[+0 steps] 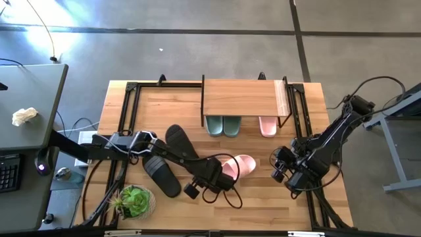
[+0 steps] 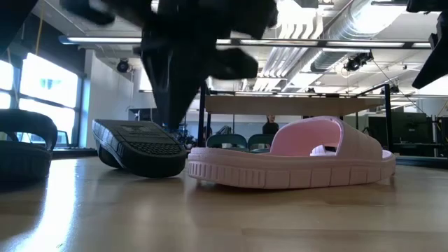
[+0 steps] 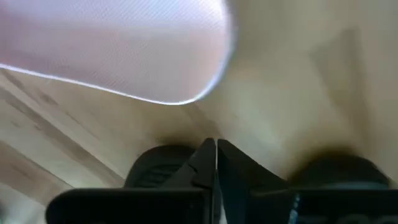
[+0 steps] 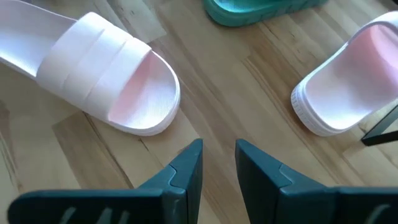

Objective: Pick and place slides into the shelf
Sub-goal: Put the pink slide under the shelf

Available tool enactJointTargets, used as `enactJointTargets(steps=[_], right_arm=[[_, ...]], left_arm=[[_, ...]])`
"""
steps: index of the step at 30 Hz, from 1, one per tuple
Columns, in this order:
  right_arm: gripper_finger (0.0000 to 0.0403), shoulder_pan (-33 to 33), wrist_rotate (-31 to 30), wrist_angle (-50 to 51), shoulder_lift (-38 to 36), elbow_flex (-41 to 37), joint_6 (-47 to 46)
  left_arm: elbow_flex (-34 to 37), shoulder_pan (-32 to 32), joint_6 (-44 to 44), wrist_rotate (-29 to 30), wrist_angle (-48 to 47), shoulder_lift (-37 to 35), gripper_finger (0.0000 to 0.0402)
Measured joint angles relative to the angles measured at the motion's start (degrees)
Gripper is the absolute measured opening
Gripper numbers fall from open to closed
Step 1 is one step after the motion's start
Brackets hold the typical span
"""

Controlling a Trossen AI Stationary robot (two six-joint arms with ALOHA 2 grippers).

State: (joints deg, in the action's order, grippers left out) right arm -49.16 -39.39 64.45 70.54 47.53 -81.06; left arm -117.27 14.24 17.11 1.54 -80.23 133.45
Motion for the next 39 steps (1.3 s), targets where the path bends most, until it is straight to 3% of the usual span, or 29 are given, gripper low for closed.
enactJointTargets(steps=[8, 13, 18, 35, 39], right_arm=[[0.0085, -0.5, -1.0, -0.1, 0.0, 0.0, 0.0], [0.0085, -0.5, -1.0, -0.1, 0.0, 0.0, 0.0], [0.0085, -0.5, -0.9, -0.1, 0.0, 0.0, -1.2], [0.0085, -0.5, 1.6, -3.0, 0.0, 0.0, -1.7], [0.0085, -0.5, 2.4, -5.0, 0.0, 0.0, -1.5]], left_arm=[[6.3, 0.0, 0.7, 2.5, 9.8, 0.0, 0.0019], [6.4, 0.0, 2.5, -0.5, 13.5, 0.0, 0.0002], [6.4, 0.0, 4.2, -2.6, 18.0, 0.0, 0.0009], [6.4, 0.0, 8.2, -2.4, 35.7, 0.0, 0.0001], [6.4, 0.0, 8.6, 1.3, 37.6, 0.0, 0.0002]])
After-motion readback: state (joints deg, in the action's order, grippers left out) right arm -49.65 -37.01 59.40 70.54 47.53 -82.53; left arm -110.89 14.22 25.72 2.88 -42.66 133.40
